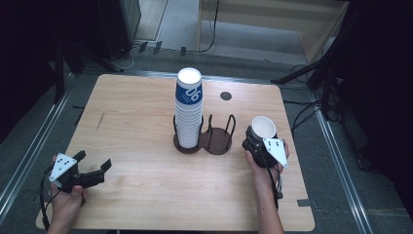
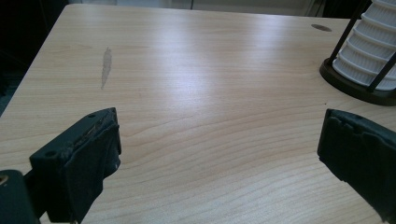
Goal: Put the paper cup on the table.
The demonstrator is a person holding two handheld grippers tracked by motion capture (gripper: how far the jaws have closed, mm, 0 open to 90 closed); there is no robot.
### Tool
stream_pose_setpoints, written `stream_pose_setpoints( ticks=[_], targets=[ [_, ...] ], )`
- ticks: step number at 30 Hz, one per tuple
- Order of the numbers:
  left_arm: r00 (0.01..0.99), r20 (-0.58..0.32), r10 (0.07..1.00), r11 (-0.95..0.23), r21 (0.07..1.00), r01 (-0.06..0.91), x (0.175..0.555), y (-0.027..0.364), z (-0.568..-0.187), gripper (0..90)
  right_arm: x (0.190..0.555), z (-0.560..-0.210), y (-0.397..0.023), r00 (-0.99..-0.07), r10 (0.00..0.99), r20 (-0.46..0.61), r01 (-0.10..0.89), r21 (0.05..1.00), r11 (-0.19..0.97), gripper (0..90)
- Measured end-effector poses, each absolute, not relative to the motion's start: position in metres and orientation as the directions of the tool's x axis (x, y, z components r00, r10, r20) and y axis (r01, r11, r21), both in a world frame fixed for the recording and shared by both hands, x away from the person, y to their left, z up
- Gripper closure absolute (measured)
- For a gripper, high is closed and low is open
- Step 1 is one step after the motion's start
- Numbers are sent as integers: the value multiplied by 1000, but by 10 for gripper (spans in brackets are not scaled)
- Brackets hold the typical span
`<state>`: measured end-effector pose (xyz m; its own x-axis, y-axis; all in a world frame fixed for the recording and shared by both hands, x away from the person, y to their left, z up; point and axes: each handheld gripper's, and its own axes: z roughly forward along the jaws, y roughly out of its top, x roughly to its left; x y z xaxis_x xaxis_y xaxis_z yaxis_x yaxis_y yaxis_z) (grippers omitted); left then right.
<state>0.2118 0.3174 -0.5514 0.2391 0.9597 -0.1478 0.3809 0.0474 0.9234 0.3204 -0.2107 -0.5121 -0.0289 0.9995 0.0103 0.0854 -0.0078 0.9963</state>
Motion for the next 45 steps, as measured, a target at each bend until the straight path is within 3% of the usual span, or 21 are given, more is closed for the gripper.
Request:
stream_pose_setpoints(
  ticks=[18,25,35,45],
  targets=[
    [240,-151,959,49,923,383,212,318,-552,2,373,-526,-216,36,997,-65,196,979,57,200],
    [243,-152,958,49,922,383,212,319,-552,2,385,-529,-222,54,998,-30,213,977,18,198],
    [262,-173,949,58,917,395,214,320,-552,2,399,-522,-224,50,998,-34,210,977,23,192],
    [262,-169,950,55,919,390,212,319,-552,2,404,-529,-222,9,999,-43,270,962,39,189]
  ],
)
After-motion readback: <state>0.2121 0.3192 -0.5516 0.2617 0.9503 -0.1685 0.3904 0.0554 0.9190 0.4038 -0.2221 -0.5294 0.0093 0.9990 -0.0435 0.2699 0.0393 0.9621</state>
